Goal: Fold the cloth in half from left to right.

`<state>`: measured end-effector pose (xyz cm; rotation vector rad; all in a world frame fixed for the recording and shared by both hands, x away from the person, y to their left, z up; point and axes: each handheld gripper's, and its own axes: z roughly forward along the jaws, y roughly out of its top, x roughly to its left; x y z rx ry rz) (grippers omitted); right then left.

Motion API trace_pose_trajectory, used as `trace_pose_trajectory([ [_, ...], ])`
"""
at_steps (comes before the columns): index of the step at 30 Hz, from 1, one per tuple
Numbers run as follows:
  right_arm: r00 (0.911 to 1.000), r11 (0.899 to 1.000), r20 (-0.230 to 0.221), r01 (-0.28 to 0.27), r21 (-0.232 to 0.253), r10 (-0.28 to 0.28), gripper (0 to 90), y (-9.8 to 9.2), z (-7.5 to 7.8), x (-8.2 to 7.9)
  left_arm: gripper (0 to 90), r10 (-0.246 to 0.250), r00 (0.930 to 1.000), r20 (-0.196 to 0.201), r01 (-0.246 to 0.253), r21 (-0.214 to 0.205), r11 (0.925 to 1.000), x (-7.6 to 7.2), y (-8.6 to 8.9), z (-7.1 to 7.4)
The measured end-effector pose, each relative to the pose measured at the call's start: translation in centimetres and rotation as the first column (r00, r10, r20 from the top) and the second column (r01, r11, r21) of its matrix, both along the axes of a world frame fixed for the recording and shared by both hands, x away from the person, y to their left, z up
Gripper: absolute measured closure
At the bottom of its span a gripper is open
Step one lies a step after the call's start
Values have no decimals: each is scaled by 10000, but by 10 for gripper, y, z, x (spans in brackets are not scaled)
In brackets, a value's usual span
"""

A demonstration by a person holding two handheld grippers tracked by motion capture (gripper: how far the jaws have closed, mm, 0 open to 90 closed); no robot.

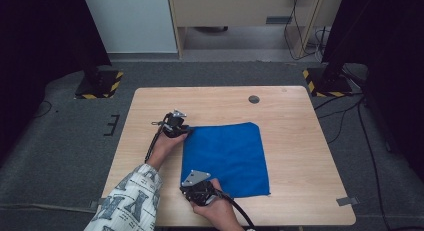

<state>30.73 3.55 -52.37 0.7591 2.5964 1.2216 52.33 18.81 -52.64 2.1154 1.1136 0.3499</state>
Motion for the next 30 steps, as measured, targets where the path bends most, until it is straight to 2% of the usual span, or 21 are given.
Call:
trace_pose_trajectory([
  [3, 10000, 10000, 53, 21, 38, -21, 847, -1, 2, 1, 850, 96, 9998, -192, -101, -255, 9996, 0, 0, 0],
  [10, 9998, 9999, 203, 91, 46, -92, 856, 5, 3, -1, 852, 344, 9994, 31, -341, -627, 9974, -3, 3, 12],
  [12, 9990, 9997, 398, 208, -93, -204, 860, 9, 3, -2, 853, 427, 9991, 10, -426, -643, 9970, -3, 6, 15],
  [16, 9978, 9996, 607, 285, -81, -279, 862, 13, 8, -4, 858, 593, 9982, -83, -598, -968, 9935, -4, 11, 21],
  [22, 9939, 9985, 958, 550, -1, -548, 862, 18, 17, -7, 858, 583, 9983, -15, -582, -1037, 9929, -7, 16, 28],
  [24, 9929, 9980, 1008, 637, 45, -638, 863, 20, 19, -8, 858, 548, 9985, -76, -553, -962, 9938, -8, 19, 29],
  [26, 9920, 9980, 1095, 633, -38, -625, 864, 24, 20, -9, 859, 521, 9986, -6, -520, -708, 9961, -9, 23, 32],
  [30, 9925, 9983, 1071, 574, 93, -581, 864, 36, 23, -9, 862, 741, 9972, 115, -733, -622, 9954, -11, 36, 38],
])
